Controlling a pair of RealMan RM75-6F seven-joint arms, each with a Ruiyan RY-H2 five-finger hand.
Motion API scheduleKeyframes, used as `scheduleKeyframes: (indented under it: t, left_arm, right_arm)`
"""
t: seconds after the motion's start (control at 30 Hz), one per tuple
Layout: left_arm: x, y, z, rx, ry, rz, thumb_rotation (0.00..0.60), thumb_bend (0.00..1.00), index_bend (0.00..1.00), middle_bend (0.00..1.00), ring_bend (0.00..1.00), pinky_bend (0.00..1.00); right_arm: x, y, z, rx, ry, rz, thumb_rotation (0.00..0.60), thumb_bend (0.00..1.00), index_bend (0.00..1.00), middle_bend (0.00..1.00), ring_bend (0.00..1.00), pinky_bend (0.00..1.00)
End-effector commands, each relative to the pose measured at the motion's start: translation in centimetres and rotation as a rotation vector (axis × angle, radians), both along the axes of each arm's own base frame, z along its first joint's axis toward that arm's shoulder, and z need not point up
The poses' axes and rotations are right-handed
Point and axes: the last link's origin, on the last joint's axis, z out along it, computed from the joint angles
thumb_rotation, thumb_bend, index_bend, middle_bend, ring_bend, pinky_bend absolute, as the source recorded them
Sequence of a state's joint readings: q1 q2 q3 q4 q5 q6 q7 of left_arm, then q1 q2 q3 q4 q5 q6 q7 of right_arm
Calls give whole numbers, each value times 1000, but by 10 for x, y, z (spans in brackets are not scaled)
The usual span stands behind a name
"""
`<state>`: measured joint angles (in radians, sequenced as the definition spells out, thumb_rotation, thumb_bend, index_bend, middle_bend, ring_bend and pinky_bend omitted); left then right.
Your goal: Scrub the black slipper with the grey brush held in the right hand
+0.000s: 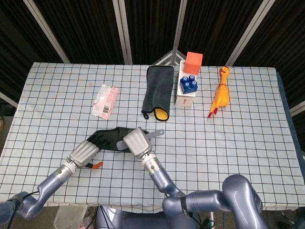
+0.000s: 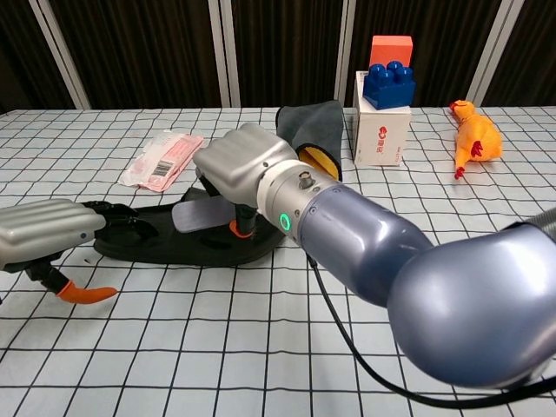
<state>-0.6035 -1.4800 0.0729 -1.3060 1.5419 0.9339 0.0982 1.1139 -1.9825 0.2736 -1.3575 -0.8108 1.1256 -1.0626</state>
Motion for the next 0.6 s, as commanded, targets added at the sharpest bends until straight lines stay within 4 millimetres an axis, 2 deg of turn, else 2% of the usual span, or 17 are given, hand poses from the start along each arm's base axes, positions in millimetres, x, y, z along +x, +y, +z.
scheduleKeyframes:
  t: [0.03, 0.33, 0.6]
  left_arm:
    - [-1, 0, -1, -1, 5, 1, 399, 458, 111, 147, 47, 81]
    - [-3, 1, 0, 3, 19, 7, 400, 458, 111, 148, 47, 81]
    - [-1, -1, 1, 9, 14, 1, 400, 458, 112, 149, 47, 81]
  right_arm:
    - [-9, -12, 3, -25, 18, -27, 600, 924, 809, 688, 627, 654]
    - [-26, -31, 14, -74, 56, -66, 600, 925, 814, 692, 628, 654]
    - [-31, -33, 23, -114, 99, -46, 600, 925, 816, 695, 629, 653]
